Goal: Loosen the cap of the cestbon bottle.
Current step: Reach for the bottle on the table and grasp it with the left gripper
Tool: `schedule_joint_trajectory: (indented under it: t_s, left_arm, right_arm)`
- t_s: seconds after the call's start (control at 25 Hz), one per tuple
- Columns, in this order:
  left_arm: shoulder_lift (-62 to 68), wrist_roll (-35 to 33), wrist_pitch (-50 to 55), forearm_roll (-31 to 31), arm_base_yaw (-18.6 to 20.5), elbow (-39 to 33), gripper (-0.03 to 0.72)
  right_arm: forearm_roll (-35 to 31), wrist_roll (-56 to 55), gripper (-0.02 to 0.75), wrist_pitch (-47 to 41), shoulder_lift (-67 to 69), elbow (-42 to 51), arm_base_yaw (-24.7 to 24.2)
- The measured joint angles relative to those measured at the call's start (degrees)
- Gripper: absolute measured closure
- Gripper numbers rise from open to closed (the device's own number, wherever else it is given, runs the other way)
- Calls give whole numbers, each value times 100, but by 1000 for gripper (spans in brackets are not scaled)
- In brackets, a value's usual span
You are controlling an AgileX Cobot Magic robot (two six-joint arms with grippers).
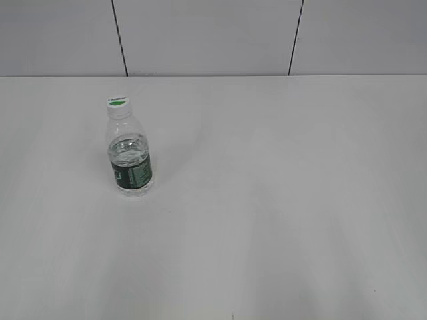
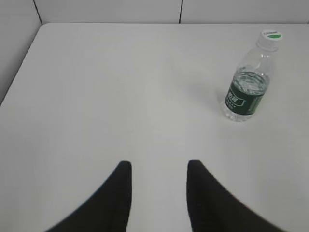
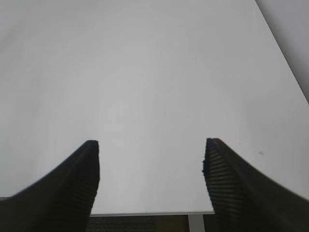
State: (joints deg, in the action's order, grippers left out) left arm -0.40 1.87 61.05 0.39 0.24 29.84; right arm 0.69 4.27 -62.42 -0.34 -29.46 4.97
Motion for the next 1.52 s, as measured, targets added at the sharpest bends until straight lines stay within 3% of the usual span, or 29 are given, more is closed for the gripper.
schedule_joint_trajectory:
  t_s: [0.12, 0.36, 1.0, 1.32, 1.52]
  left_arm:
    - [53, 0, -237, 106, 0, 81, 445]
    - [798, 0, -1700, 572, 0, 124, 445]
    - [5042, 0, -6412, 829, 0, 129, 445]
    - [6773, 0, -8059, 851, 5, 142, 445]
    - [7590, 0, -9329, 1168, 5, 46, 445]
  right_arm:
    - [0, 0, 221, 0, 0, 0, 0]
    - [0, 0, 221, 0, 0, 0, 0]
    - [0, 0, 221, 0, 0, 0, 0]
    - [0, 0, 221, 0, 0, 0, 0]
    - [0, 0, 221, 0, 0, 0, 0]
